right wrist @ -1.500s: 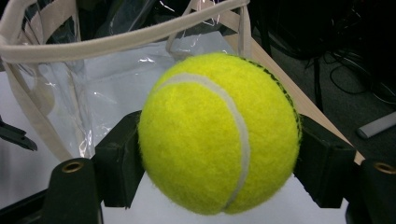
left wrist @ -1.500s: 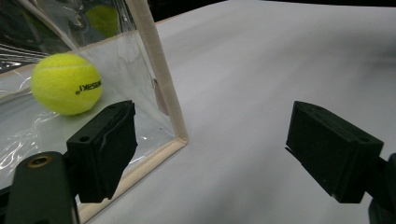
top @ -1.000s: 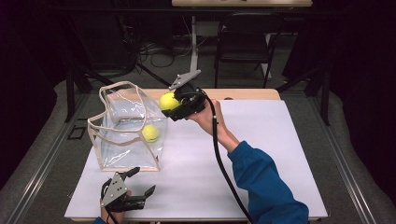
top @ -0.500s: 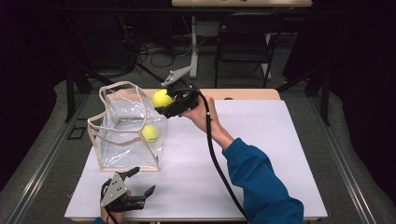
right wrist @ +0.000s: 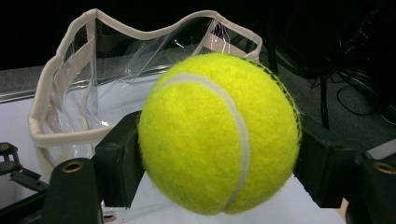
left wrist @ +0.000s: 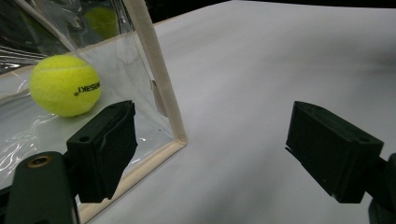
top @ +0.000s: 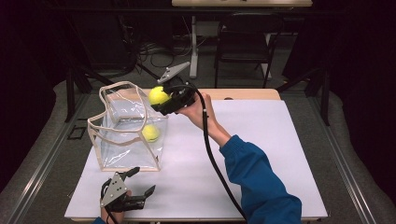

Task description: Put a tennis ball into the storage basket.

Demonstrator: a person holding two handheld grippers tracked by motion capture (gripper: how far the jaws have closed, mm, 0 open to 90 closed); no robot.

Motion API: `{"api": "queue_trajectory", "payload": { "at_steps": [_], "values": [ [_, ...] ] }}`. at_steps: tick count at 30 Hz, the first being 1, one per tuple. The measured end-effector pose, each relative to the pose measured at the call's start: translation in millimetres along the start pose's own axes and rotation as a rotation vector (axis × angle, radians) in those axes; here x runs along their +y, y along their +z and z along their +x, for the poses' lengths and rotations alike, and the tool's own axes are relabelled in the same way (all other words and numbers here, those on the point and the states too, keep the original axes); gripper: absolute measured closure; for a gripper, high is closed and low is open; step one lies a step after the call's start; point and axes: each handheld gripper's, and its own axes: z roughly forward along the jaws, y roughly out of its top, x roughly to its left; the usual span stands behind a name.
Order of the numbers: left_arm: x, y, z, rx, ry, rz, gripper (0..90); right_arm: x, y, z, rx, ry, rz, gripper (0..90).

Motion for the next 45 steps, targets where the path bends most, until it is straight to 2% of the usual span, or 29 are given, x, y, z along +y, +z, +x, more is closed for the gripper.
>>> {"api": "queue_trajectory", "payload": {
  "at_steps": [7, 27, 45],
  "values": [
    [0.1, -0.1, 0.0, 0.003, 0.001, 0.0, 16.1, 7.3, 0.2, 3.3, 0.005, -0.015, -0.015, 26.0],
    [0.2, 0.3, 0.1, -0.002, 0.007, 0.006, 16.1, 14.2, 3.9, 8.9, 0.01, -0.032, -0.026, 26.0],
    [0.2, 0.3, -0.1, -0.008, 0.004, 0.004, 16.1, 29.3, 19.9, 21.5, 0.007, -0.061, -0.014, 26.0]
  ]
}}
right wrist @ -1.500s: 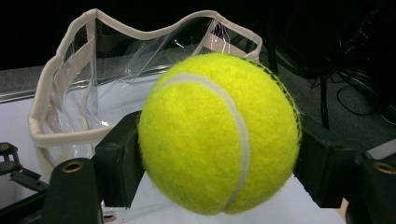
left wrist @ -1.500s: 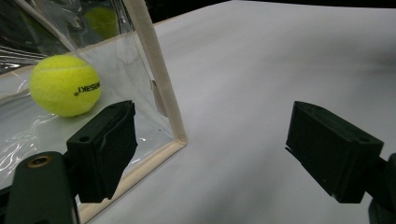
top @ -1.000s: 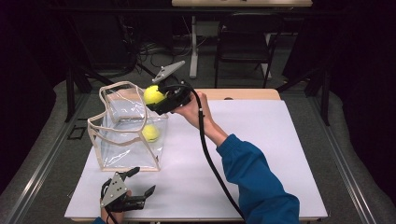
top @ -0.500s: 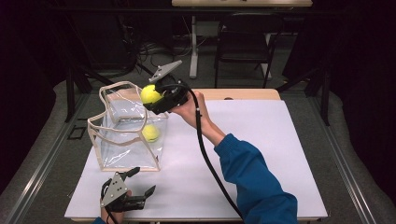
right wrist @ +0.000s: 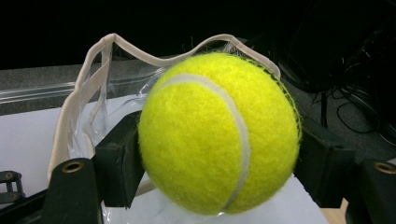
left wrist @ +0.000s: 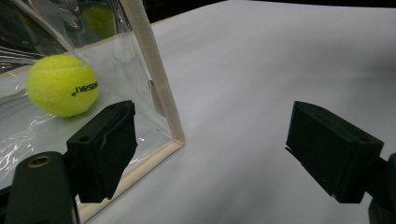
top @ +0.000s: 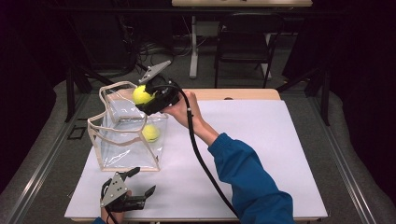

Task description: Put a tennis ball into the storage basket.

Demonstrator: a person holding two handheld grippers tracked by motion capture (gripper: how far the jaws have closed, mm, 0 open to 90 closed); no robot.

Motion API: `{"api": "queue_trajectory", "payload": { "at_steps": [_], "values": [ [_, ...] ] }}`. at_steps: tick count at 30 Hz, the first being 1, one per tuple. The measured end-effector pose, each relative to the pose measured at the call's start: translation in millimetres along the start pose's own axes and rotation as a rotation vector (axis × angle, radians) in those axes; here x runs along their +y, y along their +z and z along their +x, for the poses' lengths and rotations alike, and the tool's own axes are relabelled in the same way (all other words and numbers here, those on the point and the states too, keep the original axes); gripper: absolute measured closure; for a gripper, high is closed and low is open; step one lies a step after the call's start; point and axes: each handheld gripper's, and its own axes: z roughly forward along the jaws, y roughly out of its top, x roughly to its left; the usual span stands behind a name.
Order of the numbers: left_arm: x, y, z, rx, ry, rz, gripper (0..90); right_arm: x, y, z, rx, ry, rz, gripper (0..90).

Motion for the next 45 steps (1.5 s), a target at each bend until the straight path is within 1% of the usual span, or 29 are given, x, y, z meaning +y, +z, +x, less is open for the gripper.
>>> {"api": "queue_trajectory", "payload": {
  "at_steps": [2, 4, 8, 16, 25, 33, 40, 45],
  "values": [
    [0.0, 0.5, -0.4, -0.002, 0.0, 0.002, 16.1, 2.7, 0.7, 0.2, -0.002, 0.0, 0.001, 26.0],
    [0.1, 0.6, -0.6, -0.001, 0.001, 0.002, 16.1, 6.4, 1.0, 1.8, -0.013, -0.005, 0.002, 26.0],
    [0.2, 0.2, -0.4, 0.001, 0.005, 0.0, 16.1, 11.6, 2.6, 4.3, -0.016, -0.013, 0.007, 26.0],
    [0.1, -0.1, 0.2, 0.0, 0.0, -0.002, 16.1, 19.4, 11.9, 4.9, 0.002, -0.014, 0.023, 26.0],
    [0.1, -0.2, 0.1, 0.0, -0.001, -0.006, 16.1, 24.2, 21.3, 4.6, 0.02, -0.011, 0.043, 25.9],
    [0.1, 0.0, 0.4, 0.0, -0.003, -0.006, 16.1, 23.9, 29.6, 3.1, 0.035, -0.011, 0.065, 25.9],
    [0.0, -0.4, 0.5, 0.0, -0.005, -0.01, 16.1, 26.5, 36.7, 3.8, 0.042, -0.003, 0.061, 25.9],
    [0.1, -0.8, 0.2, -0.001, -0.005, -0.012, 16.1, 28.2, 41.7, 6.9, 0.046, -0.01, 0.065, 25.9]
  ]
}}
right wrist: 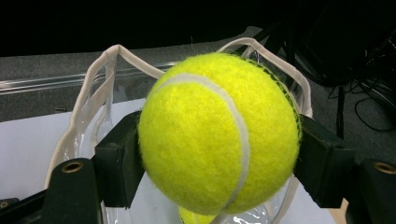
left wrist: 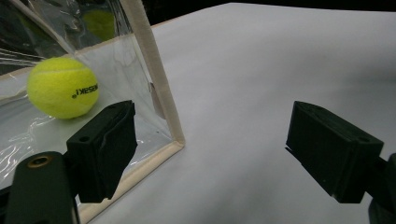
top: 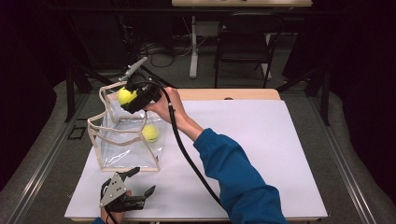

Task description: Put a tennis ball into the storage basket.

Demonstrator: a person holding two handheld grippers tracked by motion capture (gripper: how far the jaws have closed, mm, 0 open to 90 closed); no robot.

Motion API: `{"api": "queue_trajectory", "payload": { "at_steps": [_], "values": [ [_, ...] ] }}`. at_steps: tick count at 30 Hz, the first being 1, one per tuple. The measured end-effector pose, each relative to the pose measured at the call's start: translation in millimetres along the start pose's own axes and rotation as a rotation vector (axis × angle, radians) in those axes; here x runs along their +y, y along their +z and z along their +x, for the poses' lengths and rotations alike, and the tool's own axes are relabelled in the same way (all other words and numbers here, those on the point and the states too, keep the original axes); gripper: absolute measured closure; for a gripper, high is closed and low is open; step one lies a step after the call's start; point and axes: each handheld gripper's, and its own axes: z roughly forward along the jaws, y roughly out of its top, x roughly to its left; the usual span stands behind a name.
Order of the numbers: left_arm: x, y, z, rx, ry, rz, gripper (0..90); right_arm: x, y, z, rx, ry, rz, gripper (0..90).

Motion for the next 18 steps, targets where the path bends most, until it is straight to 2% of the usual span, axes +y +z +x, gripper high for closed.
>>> {"api": "queue_trajectory", "payload": {
  "at_steps": [18],
  "values": [
    [0.0, -0.1, 0.0, -0.001, -0.001, -0.001, 16.1, -8.1, 17.0, 4.4, 0.026, 0.003, 0.031, 25.8]
  ]
}}
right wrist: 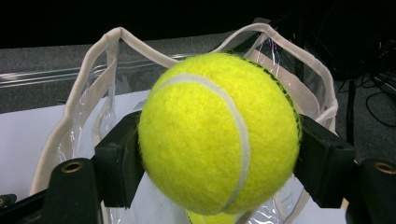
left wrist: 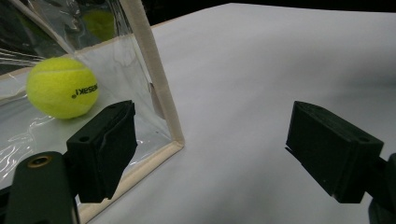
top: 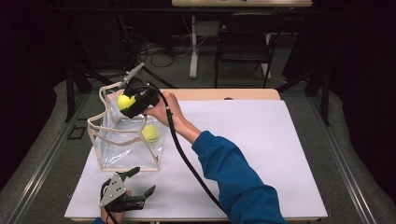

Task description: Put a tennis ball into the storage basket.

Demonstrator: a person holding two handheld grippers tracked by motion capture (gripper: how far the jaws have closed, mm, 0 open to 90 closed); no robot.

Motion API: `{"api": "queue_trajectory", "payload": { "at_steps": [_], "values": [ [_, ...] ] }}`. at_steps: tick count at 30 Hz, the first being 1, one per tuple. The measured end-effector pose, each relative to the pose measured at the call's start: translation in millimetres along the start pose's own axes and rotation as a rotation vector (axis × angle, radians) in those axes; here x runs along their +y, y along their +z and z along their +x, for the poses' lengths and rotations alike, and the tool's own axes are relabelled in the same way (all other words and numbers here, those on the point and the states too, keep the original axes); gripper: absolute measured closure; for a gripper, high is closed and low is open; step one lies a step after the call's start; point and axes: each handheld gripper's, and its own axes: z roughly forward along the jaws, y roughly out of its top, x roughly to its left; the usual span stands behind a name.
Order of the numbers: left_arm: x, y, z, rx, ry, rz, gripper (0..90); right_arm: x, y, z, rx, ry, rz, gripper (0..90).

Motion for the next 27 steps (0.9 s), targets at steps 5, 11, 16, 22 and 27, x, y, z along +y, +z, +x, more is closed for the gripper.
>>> {"api": "queue_trajectory", "payload": {
  "at_steps": [5, 11, 16, 22, 27],
  "values": [
    [0.0, -0.2, 0.0, 0.0, 0.001, 0.0, 16.1, -0.8, 2.3, 1.0, 0.008, -0.001, 0.007, 25.8],
    [0.0, -0.4, 0.1, -0.001, 0.002, 0.0, 16.1, -2.0, 6.4, 2.3, 0.01, -0.002, 0.018, 25.6],
    [0.0, -0.1, -0.1, -0.002, 0.004, 0.001, 16.1, -2.2, 9.5, 4.2, 0.005, -0.005, 0.029, 25.5],
    [0.0, 0.1, -0.1, -0.003, 0.003, 0.001, 16.1, -2.7, 12.4, 4.4, 0.0, -0.004, 0.031, 25.2],
    [0.0, 0.1, -0.1, -0.004, 0.004, 0.001, 16.1, -3.1, 13.7, 4.5, -0.014, -0.002, 0.033, 24.9]
  ]
}}
